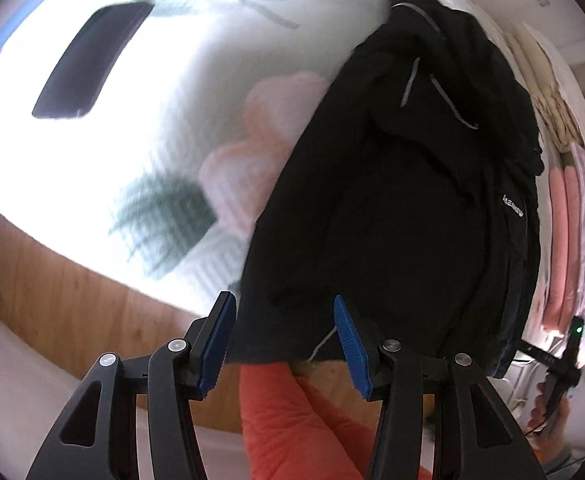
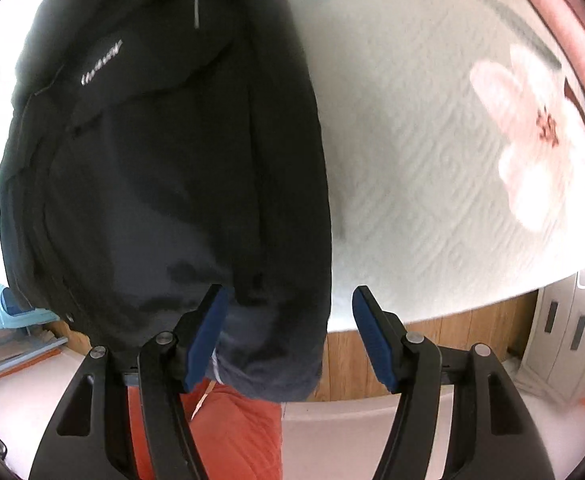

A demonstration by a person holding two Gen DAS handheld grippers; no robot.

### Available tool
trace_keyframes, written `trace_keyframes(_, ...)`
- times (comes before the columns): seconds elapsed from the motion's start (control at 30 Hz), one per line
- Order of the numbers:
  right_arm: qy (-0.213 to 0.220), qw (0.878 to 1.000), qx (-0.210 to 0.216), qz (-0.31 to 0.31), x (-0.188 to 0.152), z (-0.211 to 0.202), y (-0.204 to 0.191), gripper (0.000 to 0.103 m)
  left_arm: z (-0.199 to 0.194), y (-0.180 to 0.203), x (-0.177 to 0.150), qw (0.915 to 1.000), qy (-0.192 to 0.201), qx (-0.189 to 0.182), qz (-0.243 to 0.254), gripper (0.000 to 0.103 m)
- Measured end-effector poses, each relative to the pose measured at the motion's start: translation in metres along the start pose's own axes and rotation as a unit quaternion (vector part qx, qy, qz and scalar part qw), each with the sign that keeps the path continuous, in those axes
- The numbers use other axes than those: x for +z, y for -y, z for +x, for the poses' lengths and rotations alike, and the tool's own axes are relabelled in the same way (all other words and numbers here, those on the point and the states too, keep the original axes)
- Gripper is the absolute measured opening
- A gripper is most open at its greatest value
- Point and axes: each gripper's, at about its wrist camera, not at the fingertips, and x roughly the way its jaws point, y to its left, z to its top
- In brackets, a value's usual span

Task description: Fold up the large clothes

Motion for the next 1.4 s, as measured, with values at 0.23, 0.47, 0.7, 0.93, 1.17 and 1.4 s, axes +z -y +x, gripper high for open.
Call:
trace_keyframes(0.23, -0.011, 1.0, 0.023, 0.015, -0.017, 0.005, 0.013, 0.067, 0.028, -0.021, -0.01, 0.9969, -0.023, -0.055, -0.051, 0.053)
trace_keyframes(0.47, -0.024, 0.999, 0.028, 0.02, -0.017, 0.013, 0.008, 0.067, 0.041, -0.014, -0.015, 0.9968, -0.046, -0.058, -0.03, 0.054)
trace_keyframes(0.7, -0.045, 0.997, 0.05, 0.037, -0.024, 0.033, 0.012, 0.067, 0.05, -0.018, -0.024, 0.9959, -0.061, -0.053, -0.041, 0.056)
trace_keyframes(0.93, -0.048, 0.996, 0.067, 0.04, -0.027, 0.04, 0.013, 0.067, 0.052, -0.029, -0.021, 0.994, -0.057, -0.072, -0.058, 0.056)
trace_keyframes(1.17, -0.046, 0.997, 0.054, 0.031, -0.023, 0.042, 0.004, 0.068, 0.058, -0.019, -0.017, 0.9961, -0.059, -0.059, -0.029, 0.056)
trace_keyframes(1.4, -0.028, 0.998, 0.049, 0.025, -0.037, 0.029, -0.018, 0.036, 0.05, 0.016, -0.022, 0.9985, -0.039, -0.004, 0.039, 0.008)
